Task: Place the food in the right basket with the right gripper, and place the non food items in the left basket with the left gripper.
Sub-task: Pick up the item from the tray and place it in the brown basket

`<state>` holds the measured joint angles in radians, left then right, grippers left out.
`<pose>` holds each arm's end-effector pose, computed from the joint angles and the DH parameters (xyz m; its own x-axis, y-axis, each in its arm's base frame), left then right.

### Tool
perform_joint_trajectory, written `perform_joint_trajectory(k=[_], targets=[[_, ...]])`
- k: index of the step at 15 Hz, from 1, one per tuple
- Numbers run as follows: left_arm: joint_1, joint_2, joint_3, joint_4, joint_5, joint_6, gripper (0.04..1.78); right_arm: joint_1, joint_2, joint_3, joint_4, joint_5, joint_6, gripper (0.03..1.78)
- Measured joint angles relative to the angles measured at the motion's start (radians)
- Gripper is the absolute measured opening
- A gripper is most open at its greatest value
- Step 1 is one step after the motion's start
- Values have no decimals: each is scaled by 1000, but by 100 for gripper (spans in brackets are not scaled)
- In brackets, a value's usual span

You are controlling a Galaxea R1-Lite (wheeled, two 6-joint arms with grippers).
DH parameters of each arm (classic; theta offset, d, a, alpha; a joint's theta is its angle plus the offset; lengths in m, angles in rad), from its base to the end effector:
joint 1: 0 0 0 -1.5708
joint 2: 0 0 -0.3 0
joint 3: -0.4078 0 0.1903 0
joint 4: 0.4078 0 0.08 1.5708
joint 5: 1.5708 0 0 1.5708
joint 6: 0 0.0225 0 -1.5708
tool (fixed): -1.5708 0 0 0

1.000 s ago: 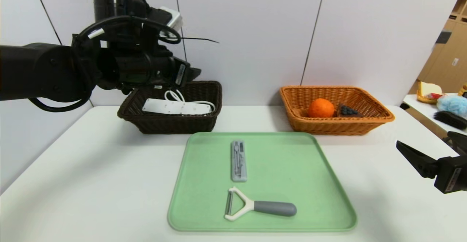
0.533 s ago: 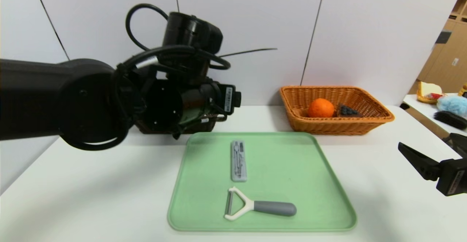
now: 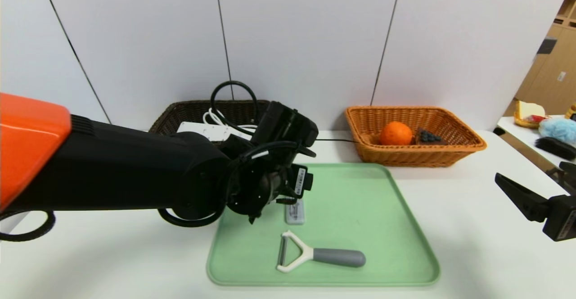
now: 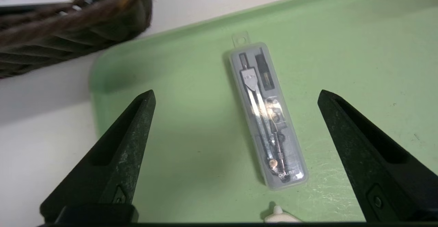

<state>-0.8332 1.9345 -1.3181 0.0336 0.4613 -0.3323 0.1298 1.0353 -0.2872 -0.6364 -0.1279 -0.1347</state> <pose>0.2580 -0.2690 0.1804 0.8088 -0.2282 -0.5419 0.2684 0.9633 -0.0051 0.1273 0.0137 0.1831 0.9939 0.0011 -0.1106 -0.0175 0.9889 -0.1475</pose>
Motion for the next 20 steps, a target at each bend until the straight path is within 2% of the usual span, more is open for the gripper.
perform_joint_trajectory(k=[3,13,17,20], targets=[[-2,58,-5,-1,-31,-50,167,0,0,3,-1,1,1,169],[-4,133,1,-32,-19,-59,169,0,0,7,3,1,0,169],[-6,137,-1,-32,-19,-61,107,0,0,12,4,2,0,169],[-6,137,-2,-32,-19,-59,77,0,0,13,3,3,0,169]])
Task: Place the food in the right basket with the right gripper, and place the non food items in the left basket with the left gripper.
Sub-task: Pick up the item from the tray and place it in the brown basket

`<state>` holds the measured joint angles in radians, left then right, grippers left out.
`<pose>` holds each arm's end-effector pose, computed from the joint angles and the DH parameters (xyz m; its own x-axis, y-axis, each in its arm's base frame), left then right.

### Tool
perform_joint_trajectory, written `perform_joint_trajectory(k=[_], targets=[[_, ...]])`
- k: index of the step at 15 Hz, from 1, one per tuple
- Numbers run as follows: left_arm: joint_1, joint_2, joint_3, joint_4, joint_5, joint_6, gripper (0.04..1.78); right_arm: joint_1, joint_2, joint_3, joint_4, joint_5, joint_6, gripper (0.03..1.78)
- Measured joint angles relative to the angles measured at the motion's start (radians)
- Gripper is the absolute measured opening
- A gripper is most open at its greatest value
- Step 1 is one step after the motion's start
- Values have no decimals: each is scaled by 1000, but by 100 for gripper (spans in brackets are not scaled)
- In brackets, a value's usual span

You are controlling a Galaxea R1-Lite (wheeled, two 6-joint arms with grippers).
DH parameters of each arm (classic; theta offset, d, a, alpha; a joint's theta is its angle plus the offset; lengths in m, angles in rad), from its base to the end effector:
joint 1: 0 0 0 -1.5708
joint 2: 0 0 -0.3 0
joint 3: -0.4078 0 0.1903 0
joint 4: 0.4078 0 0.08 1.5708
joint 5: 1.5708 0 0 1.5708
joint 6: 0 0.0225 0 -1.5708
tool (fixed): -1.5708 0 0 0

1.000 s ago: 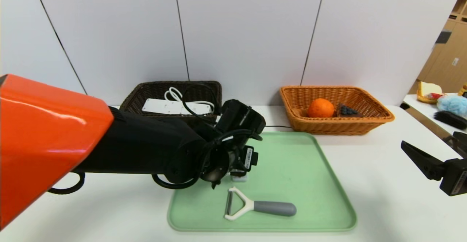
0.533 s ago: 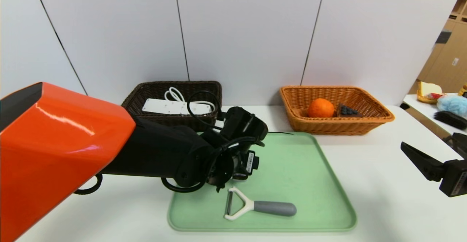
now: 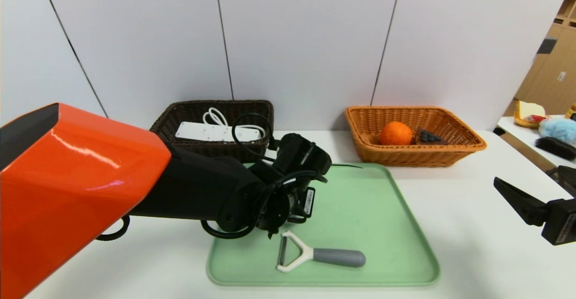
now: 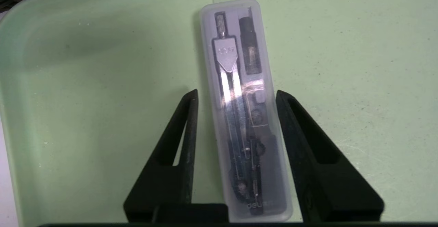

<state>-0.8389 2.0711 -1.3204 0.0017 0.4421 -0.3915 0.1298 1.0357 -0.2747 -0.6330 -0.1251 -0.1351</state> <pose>0.2721 -0.2884 0.1307 0.7592 -0.2050 -0.6177 0.2543 0.9671 -0.0083 0.1264 0.0137 0.1792 0.9919 0.0036 -0.1267 -0.0227 0.9885 -0.1494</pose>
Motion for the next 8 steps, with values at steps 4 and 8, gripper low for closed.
perform_joint_trajectory(k=[4,8], targets=[[0,-3,0,1,-1,1,54,0,0,0,0,0,0,169],[1,-40,6,8,-3,10,54,0,0,1,0,0,1,169]])
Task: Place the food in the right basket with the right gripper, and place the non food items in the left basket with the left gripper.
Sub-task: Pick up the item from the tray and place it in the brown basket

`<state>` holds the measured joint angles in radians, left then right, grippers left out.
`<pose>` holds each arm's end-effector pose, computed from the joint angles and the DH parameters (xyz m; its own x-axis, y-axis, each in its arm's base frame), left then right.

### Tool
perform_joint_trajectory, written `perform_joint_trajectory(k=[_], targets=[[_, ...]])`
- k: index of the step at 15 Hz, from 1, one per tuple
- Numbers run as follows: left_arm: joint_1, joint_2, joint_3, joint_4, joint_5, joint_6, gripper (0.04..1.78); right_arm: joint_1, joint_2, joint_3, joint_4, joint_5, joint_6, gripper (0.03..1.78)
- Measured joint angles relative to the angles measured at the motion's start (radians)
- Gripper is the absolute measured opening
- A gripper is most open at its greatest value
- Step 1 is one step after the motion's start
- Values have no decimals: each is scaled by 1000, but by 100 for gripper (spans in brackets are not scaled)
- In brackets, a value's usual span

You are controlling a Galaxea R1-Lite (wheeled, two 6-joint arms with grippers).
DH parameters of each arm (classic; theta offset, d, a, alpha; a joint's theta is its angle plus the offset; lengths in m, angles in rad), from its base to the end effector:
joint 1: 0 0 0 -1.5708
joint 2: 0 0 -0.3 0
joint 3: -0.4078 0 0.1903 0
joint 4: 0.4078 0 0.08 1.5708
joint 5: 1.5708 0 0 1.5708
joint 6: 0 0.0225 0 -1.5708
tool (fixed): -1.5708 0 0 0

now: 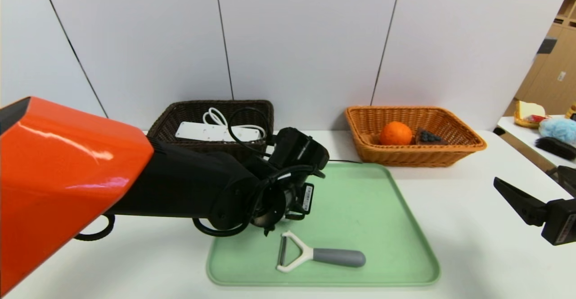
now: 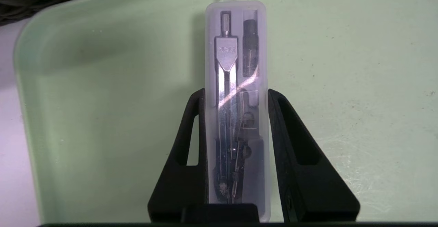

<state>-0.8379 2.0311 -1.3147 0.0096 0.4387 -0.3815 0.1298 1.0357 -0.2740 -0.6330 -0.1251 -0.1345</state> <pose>0.2678 -0.2832 0.1443 0.7686 -0.2190 -0.6010 0.2619 0.9650 -0.0167 0.1263 0.0137 0.1790 0.9919 0.0036 -0.1273 -0.0227 0.9886 -0.1489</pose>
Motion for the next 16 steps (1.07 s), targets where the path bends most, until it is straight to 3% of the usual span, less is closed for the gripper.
perform_joint_trajectory(k=[3,7,11,13,16], targets=[[-1,-77,1,3,-3,52,54,0,0,1,1,0,-1,169],[16,-260,6,31,-16,249,54,-1,-1,9,3,0,-1,169],[236,-397,9,71,-178,506,54,-1,0,20,3,0,-1,169],[326,-400,5,72,-259,553,54,-1,0,23,3,0,-1,169],[389,-342,-25,46,-278,562,54,-1,0,24,5,0,-1,169]])
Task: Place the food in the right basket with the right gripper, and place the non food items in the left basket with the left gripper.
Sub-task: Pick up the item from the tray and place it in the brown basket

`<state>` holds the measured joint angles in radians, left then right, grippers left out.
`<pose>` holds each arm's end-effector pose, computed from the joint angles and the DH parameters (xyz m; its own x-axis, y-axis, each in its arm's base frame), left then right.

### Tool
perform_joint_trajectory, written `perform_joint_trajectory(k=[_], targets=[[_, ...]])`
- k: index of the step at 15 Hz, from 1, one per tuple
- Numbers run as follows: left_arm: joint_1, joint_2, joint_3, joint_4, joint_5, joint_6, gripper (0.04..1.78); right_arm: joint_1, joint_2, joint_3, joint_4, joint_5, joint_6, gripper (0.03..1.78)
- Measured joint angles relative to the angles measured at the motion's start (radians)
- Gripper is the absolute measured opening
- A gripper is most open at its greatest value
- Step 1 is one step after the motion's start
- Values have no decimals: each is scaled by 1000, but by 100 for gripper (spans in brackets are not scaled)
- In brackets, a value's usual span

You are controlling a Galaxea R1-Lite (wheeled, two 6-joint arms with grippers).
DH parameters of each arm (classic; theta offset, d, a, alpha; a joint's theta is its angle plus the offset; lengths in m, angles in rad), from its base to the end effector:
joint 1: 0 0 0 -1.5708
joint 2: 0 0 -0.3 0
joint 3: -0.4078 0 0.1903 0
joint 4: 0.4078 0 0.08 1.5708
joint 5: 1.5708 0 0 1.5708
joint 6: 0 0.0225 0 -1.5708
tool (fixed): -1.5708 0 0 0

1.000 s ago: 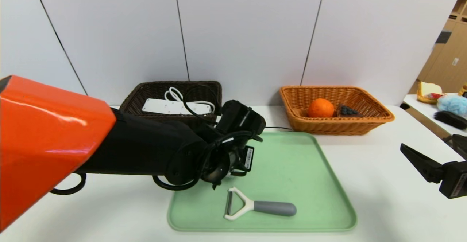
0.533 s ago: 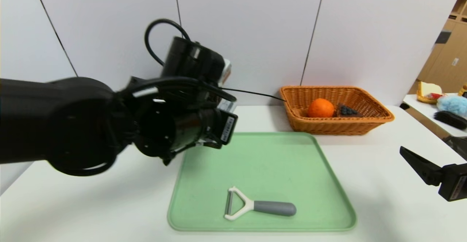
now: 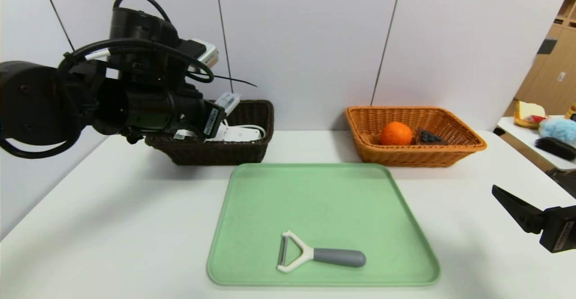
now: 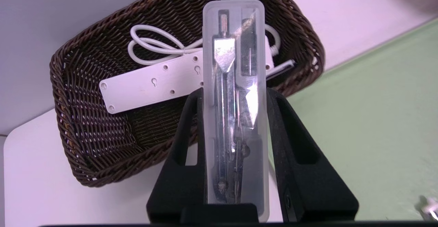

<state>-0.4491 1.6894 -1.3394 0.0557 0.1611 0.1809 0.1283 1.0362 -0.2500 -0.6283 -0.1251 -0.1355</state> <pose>0.2893 -0.1354 0.2685 0.8866 -0.2493 -0.3896 0.3549 0.9068 0.2276 0.1244 0.0132 0.1717 0.9878 0.0016 -0.1560 -0.0258 0.9879 -0.1528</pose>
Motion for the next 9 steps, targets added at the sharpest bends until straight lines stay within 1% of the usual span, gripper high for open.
perform_joint_trajectory(k=[3,6,9], targets=[[21,82,-67,-13,-11,3,54,-1,0,4,0,-2,1,169],[47,174,-173,-20,-26,4,54,-2,0,6,0,-2,2,169],[84,264,-236,-21,-37,29,54,-3,1,10,0,0,2,169]])
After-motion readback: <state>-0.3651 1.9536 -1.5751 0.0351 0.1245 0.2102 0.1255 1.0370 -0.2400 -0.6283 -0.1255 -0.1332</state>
